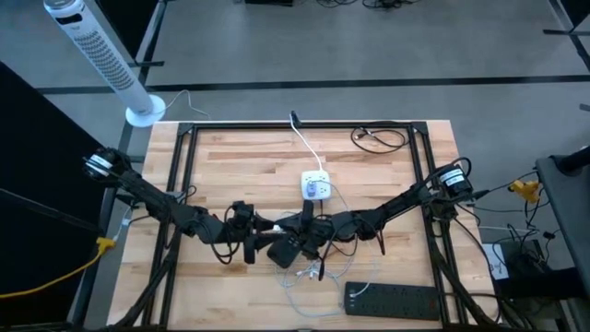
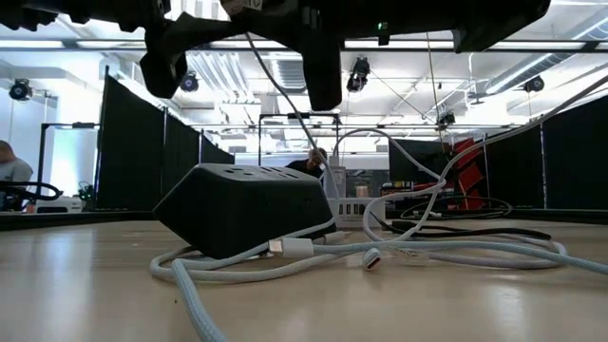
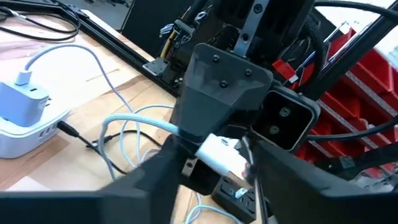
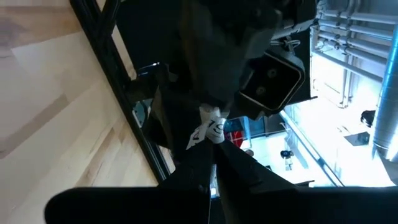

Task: Insert USB
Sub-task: Insert the light blue charger cable into the center black outlet extension

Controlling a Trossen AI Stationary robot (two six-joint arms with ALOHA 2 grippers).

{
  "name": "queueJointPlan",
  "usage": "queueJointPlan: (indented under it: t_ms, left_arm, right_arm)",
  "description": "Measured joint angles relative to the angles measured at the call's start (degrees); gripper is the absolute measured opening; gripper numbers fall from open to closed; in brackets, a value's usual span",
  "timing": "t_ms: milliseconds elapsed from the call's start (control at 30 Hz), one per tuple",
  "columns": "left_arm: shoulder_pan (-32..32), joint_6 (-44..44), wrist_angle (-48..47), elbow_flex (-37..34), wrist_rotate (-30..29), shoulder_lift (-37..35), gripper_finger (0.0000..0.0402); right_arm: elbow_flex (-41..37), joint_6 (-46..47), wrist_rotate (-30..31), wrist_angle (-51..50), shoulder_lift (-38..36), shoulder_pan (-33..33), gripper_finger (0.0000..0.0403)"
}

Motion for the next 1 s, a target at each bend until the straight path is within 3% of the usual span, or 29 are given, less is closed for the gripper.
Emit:
queueJointPlan:
  t_ms: [167,233,600,767,867,1000]
  left_arm:
    - [-0.1,1.7,-0.6,-0.1,0.1,0.0,0.0037]
    - [0.0,2.9,-0.9,-0.1,0.1,0.1,0.0014]
    - [0.0,3.9,-7.4,-0.1,-1.0,0.1,0.0009]
    - [0.0,2.1,-16.4,0.1,-3.4,0.1,0.0004]
    - [0.0,2.2,-20.3,0.1,-4.5,0.1,0.0004]
    - [0.0,4.0,-23.3,0.1,-4.6,0.1,0.0004]
  right_arm:
    - [-0.7,0.3,0.4,0.4,-0.1,0.0,0.0]
    - [-0.9,0.9,0.4,0.5,-0.2,0.0,0.0]
    - [-1.4,6.9,-1.0,-2.5,-0.1,-1.1,0.0001]
    - [-0.8,14.4,-0.9,-11.2,-1.7,-1.5,0.0041]
    - [1.7,22.9,-6.2,-25.2,-4.8,-2.7,0.0085]
    - [4.4,34.0,-19.0,-35.4,-7.8,-6.0,0.0154]
